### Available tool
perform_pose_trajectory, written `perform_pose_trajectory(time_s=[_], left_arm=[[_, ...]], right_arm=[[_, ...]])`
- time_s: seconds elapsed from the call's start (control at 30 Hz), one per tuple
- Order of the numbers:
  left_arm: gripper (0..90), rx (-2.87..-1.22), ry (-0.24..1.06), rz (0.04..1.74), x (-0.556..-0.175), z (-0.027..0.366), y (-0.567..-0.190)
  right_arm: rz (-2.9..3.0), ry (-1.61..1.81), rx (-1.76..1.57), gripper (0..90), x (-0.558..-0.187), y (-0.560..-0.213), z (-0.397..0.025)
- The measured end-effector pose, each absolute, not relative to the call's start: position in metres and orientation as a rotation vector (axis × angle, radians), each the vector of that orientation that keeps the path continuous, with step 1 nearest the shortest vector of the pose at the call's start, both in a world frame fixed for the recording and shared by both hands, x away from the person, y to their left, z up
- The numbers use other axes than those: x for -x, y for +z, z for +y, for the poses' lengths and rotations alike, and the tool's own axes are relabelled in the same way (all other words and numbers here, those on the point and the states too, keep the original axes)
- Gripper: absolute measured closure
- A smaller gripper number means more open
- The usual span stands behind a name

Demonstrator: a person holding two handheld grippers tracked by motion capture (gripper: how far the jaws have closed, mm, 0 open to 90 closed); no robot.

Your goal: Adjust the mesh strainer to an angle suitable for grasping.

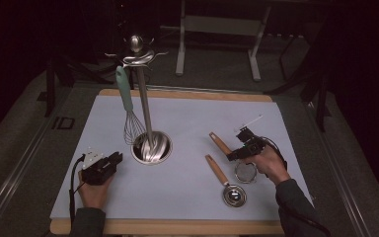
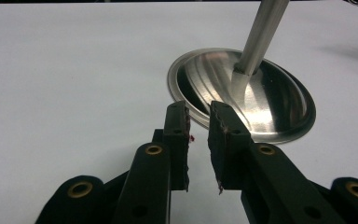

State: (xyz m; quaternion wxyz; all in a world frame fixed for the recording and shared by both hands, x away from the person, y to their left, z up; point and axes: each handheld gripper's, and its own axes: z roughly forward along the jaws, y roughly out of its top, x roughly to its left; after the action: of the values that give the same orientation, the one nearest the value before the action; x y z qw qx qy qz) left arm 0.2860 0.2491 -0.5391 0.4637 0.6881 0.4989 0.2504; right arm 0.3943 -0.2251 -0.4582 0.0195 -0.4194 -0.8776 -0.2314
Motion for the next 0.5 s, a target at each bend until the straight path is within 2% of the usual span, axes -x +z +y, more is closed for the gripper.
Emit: perform_pose_trajectory(time_s=[0.5], left_arm=[[77.8, -1.692, 0.621, 1.220, -0.286, 0.249, -0.539]], right_arm=[[-2.761, -0.803, 1.195, 71.0, -0.384, -0.443, -0.212]])
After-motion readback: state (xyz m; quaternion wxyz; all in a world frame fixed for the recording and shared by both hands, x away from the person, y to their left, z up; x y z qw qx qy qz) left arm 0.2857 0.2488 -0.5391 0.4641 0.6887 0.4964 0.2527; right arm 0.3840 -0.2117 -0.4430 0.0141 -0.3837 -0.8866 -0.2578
